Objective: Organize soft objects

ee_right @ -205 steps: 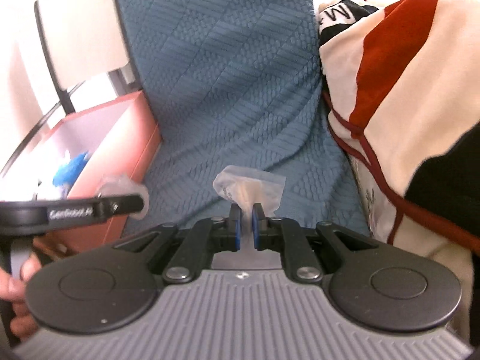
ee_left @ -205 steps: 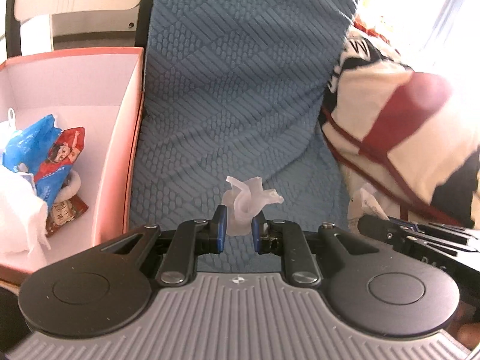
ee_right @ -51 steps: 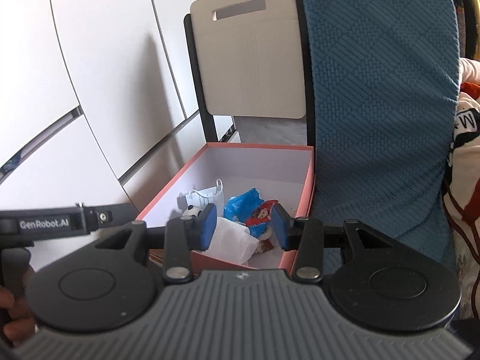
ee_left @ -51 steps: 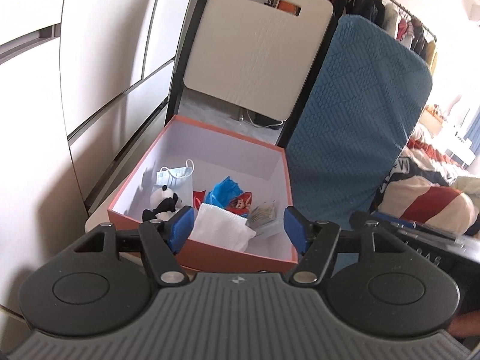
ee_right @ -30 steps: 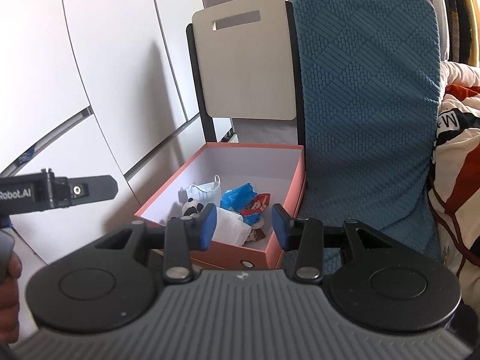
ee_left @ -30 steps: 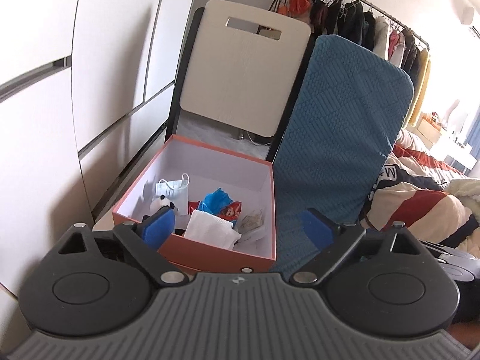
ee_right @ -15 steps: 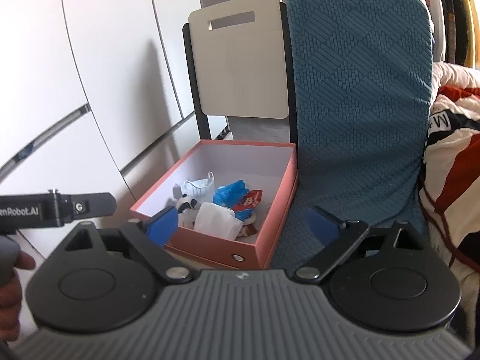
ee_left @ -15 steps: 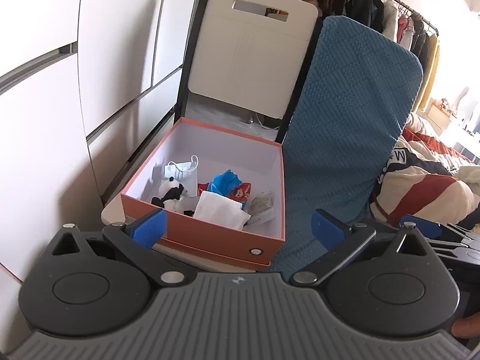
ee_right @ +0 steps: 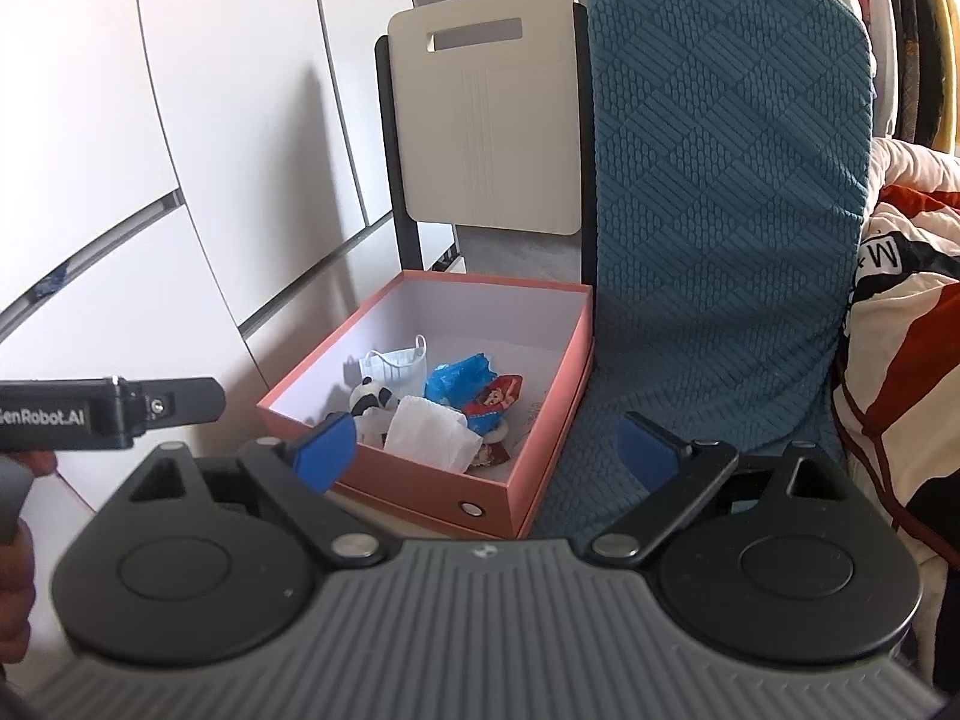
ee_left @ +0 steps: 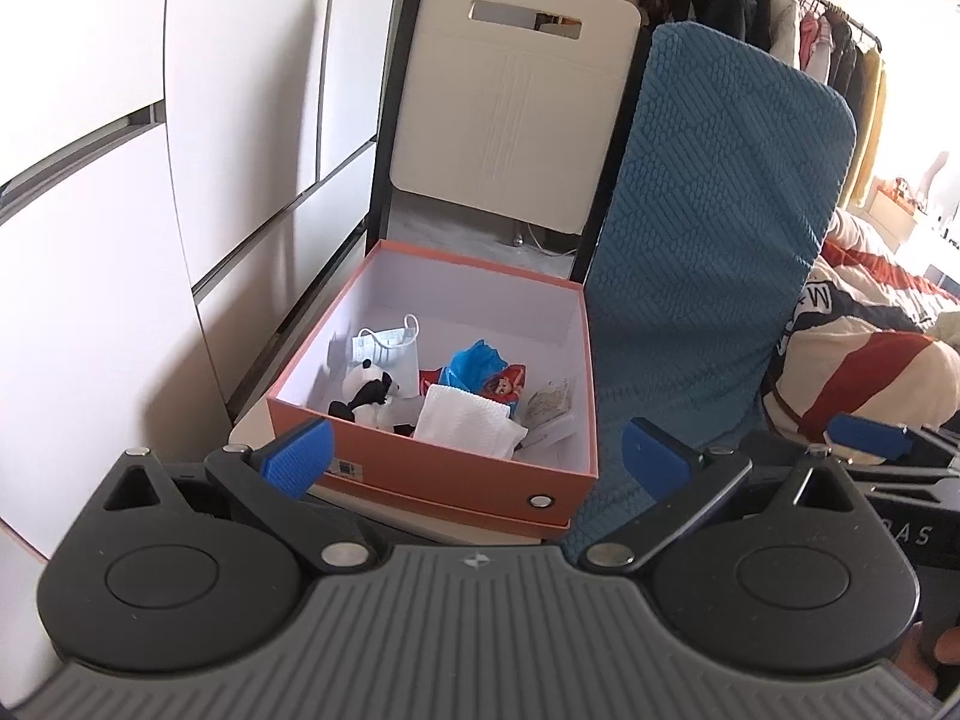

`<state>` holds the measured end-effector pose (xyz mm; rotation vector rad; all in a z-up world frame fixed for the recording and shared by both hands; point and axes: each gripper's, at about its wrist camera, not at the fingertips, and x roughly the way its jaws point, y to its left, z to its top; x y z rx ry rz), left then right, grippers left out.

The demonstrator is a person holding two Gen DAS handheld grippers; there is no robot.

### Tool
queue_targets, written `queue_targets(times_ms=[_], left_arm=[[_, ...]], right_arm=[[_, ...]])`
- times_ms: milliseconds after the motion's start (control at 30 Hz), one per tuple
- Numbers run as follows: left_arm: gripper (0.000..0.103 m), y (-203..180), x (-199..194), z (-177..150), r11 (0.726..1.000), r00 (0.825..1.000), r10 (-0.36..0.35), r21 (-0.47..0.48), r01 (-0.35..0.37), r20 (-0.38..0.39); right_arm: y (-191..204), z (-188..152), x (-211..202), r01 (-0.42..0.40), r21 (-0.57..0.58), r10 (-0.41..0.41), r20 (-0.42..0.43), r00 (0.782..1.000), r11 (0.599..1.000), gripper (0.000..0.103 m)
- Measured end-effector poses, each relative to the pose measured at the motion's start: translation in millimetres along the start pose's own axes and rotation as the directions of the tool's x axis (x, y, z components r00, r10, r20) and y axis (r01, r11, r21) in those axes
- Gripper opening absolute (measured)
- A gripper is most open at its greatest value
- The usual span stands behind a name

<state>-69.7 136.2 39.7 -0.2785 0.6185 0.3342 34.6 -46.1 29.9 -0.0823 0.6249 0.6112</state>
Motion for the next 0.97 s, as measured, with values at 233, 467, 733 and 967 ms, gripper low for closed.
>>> queue_targets(times_ms=[233, 467, 733, 967], left_arm=[[0.103, -4.3, 0.5, -1.7, 1.000, 1.000, 0.005, 0.009, -0.005, 0.003], [0.103, -7.2, 1.6, -3.7, 1.000, 1.000, -0.013, 0.015, 0.013, -0.004], [0.103, -7.0, 3.1, -4.8, 1.000, 1.000, -0.013, 0.002, 0.013, -0.010], [0.103, -6.1, 3.6, -5.8, 1.000, 1.000, -0.020, -0.004, 0.020, -0.016]], right_arm=[[-1.1, -1.7, 0.0, 0.007, -0.003, -0.007, -0.005, 1.000, 1.000, 0.095], [-3.8, -1.1, -2.2, 0.023, -0.004, -0.023, 0.006, 1.000, 1.000, 0.095], [-2.9, -3.2, -1.0, 0.015, 0.009, -0.015, 0.009, 1.000, 1.000, 0.095], [-4.0, -4.0, -1.9, 0.015, 0.007, -0.015, 0.006, 1.000, 1.000, 0.095]])
